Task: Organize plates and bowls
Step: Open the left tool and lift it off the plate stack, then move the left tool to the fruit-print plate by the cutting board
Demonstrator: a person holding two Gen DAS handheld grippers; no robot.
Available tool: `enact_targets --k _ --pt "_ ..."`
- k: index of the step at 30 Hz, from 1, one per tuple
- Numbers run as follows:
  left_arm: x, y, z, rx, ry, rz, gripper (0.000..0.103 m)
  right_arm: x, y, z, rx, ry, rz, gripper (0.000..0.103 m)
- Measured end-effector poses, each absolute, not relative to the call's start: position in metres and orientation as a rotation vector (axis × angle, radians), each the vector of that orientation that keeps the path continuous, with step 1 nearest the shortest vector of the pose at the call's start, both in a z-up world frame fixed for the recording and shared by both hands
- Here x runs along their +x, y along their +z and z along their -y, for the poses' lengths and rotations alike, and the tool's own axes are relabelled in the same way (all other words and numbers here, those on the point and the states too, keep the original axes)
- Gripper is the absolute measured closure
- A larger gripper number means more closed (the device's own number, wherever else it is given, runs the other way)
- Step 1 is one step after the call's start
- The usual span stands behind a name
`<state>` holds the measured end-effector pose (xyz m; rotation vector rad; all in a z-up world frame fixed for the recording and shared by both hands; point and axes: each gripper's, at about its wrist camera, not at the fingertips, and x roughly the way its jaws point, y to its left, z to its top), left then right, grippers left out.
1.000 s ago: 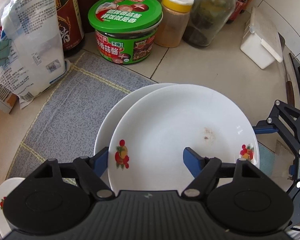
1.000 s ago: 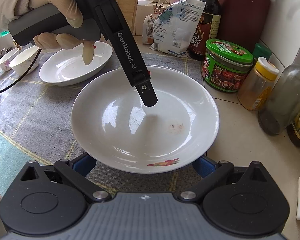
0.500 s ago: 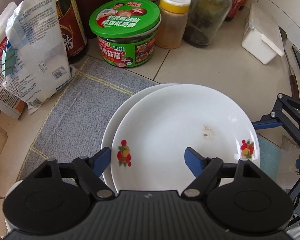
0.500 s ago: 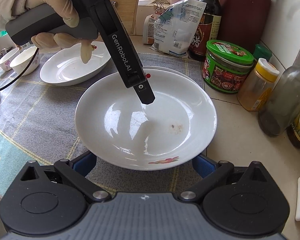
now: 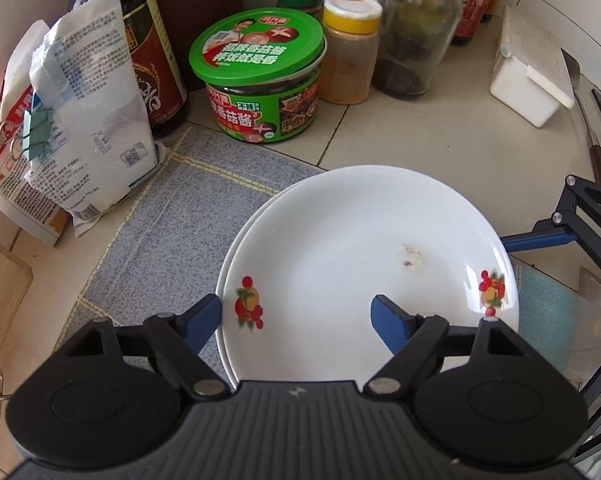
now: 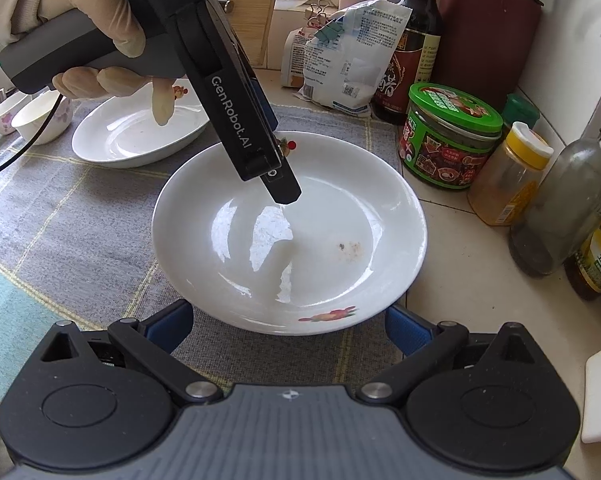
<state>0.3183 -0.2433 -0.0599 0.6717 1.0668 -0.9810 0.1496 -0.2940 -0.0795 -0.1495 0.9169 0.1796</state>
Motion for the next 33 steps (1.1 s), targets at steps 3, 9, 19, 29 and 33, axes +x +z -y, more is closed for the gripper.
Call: enact_targets --k 3,9,19,29,33 --pt "0.32 -0.055 0.239 0.637 -0.979 -1.056 0.021 0.15 -0.076 0.294 -0.15 0.179 -0.906 0.0" --pt "0.309 -0.033 0.227 0.567 -1.014 -0.962 0.021 0.146 -0.071 0.295 -0.147 0.163 -0.871 0.0" --pt "0.263 0.003 0.185 0.435 -0.905 -0.801 0.016 0.141 -0.062 0.291 -0.118 0.195 -0.818 0.0" --pt "0.208 0.012 0.133 0.346 -0.655 -0.7 0.011 0.146 -0.055 0.281 -0.103 0.295 -0.774 0.0" --pt "0.197 0.002 0.11 0.274 -0.526 -0.705 0.009 0.153 -0.055 0.274 -0.107 0.333 -0.769 0.0"
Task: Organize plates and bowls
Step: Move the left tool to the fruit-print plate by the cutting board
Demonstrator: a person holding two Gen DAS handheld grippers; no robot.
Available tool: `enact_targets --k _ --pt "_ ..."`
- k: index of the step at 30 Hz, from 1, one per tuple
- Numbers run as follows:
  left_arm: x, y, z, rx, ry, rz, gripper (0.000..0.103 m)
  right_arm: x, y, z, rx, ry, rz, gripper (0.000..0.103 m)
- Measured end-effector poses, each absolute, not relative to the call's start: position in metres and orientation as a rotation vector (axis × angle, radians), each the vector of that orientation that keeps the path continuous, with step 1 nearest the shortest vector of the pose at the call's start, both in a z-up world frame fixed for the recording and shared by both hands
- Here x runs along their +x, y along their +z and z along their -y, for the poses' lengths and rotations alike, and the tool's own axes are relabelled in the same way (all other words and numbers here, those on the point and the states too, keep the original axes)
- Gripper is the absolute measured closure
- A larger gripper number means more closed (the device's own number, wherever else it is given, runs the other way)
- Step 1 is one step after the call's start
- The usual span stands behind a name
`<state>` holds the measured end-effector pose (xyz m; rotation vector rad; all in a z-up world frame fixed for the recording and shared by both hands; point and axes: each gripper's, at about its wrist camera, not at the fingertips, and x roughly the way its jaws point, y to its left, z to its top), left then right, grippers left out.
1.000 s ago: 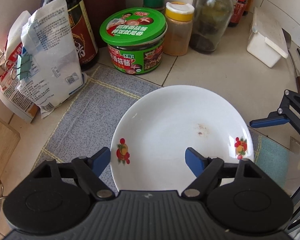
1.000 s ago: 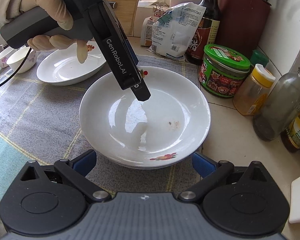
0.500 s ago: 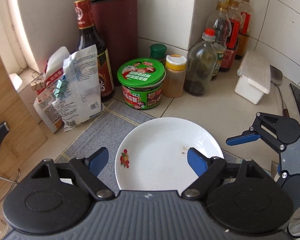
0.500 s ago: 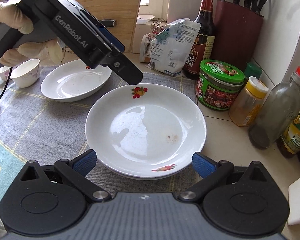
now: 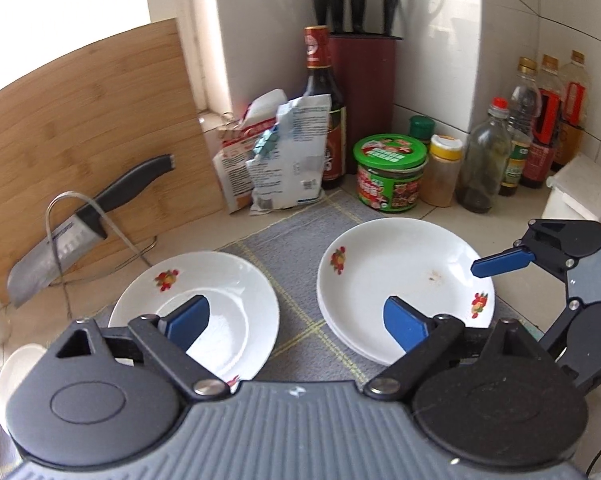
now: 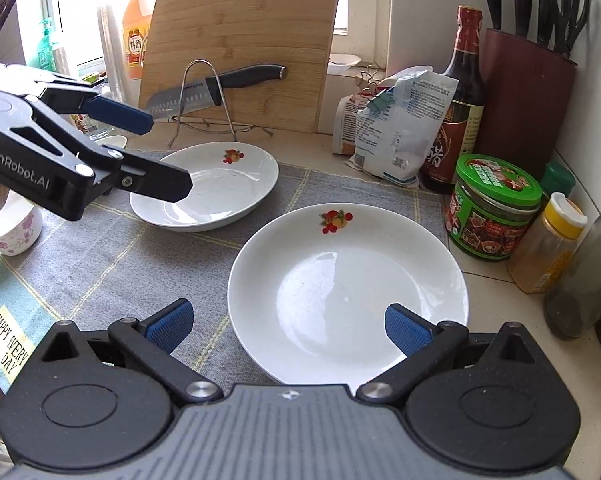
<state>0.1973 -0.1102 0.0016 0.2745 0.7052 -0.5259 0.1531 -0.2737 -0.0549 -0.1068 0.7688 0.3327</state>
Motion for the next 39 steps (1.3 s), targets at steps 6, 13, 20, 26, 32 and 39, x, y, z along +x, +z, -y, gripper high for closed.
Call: enact_targets --k 6,13,20,26,32,39 --pt "0.191 -0.027 0.08 0.177 -0.394 -0.71 0.009 0.168 -0.056 0.261 -0.039 0.354 -0.762 0.0" --pt "0.199 -0.055 0.052 0.122 -0.293 -0.748 0.009 0.191 -0.051 0.236 -0.033 0.35 -0.787 0.0" --pt "0.213 -0.078 0.034 0.123 -0.266 -0.765 0.009 0.218 -0.05 0.203 -0.094 0.359 -0.841 0.0" --pt "0.219 -0.098 0.028 0.145 -0.335 -0.792 0.009 0.235 -0.048 0.184 -0.136 0.333 -0.88 0.0" --pt "0.229 -0.109 0.024 0.124 -0.359 -0.805 0.009 0.249 -0.048 0.178 -0.161 0.333 -0.899 0.0" --pt "0.239 -0.111 0.024 0.128 -0.345 -0.786 0.006 0.275 -0.051 0.175 -0.179 0.402 -0.915 0.0"
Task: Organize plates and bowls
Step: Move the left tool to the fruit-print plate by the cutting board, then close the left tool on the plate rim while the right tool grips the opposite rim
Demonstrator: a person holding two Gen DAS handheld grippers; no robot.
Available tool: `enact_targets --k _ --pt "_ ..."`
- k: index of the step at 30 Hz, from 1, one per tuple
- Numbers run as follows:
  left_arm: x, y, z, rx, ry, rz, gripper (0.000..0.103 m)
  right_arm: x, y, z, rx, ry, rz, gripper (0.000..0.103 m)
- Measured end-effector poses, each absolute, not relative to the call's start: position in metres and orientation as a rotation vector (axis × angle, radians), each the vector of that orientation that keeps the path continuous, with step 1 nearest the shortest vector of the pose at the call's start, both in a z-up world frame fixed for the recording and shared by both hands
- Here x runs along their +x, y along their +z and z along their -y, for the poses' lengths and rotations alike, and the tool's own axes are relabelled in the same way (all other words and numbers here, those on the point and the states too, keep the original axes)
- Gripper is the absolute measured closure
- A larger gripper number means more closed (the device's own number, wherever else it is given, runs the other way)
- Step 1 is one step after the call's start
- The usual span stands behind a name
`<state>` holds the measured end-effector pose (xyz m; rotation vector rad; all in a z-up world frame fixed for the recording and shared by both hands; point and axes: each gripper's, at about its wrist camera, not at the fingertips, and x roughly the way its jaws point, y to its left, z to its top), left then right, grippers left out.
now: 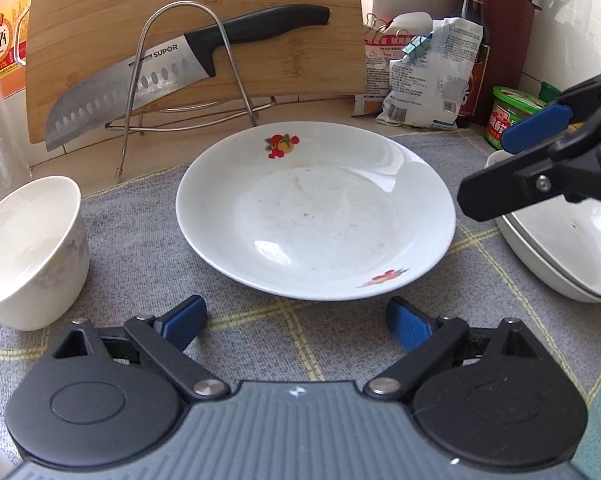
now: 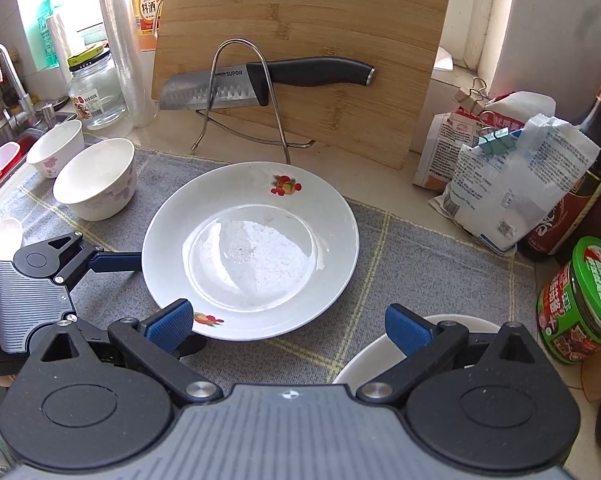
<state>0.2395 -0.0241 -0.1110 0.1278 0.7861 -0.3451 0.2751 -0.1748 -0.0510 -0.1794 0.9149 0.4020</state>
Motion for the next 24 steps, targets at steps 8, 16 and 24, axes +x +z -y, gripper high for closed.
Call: enact_targets --k 8,16,24 --pt "0.244 -0.114 0.026 0.15 -0.36 -0.756 0.0 0.312 -0.055 0.167 -0.241 0.468 -0.927 0.0" --pt "0.247 -0.113 0.028 0.148 -0.358 -0.743 0.0 0.351 -0.066 0.158 -0.285 0.559 -0.949 0.0" --pt "0.246 -0.114 0.028 0.155 -0.391 -0.724 0.001 0.387 -0.08 0.15 -0.317 0.641 -0.981 0.0"
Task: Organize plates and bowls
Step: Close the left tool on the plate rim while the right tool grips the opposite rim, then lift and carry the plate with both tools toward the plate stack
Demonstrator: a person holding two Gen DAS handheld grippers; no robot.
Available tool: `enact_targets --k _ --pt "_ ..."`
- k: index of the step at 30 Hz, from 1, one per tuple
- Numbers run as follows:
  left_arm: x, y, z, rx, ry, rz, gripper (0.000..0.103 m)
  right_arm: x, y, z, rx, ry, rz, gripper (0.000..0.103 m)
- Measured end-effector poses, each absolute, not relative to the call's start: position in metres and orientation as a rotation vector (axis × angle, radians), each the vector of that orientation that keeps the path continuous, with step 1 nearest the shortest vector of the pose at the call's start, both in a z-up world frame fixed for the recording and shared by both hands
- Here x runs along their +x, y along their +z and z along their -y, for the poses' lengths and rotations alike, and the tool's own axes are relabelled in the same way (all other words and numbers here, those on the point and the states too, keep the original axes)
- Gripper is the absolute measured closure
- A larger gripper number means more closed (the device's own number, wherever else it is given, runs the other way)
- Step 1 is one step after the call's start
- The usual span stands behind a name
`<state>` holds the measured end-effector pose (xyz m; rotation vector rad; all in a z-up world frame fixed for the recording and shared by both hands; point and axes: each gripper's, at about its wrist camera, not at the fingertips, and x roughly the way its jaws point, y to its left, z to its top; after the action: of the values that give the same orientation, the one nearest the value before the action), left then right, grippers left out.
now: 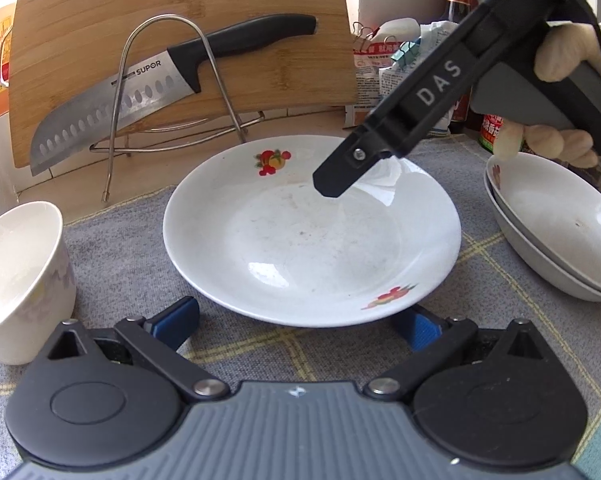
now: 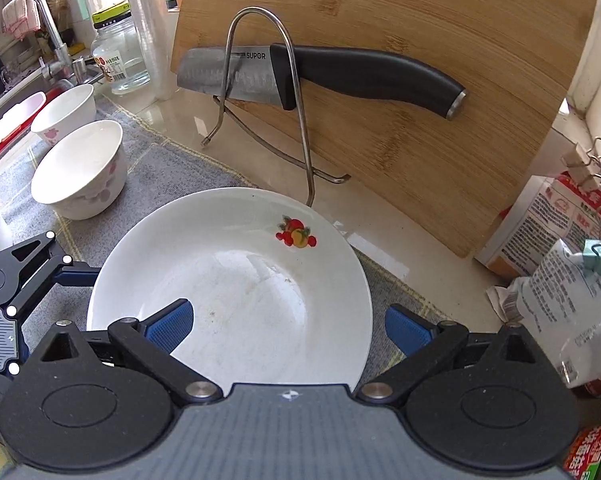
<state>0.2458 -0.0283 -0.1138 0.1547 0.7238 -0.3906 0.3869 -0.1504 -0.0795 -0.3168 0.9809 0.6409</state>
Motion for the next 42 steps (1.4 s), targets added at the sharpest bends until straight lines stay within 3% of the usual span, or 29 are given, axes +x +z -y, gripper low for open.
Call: enact_targets --k 42 --pt "0.248 -0.112 0.032 0.202 -0.452 -0.717 0.0 0.439 -0.103 0.142 -0.248 0.88 -1.238 0.0"
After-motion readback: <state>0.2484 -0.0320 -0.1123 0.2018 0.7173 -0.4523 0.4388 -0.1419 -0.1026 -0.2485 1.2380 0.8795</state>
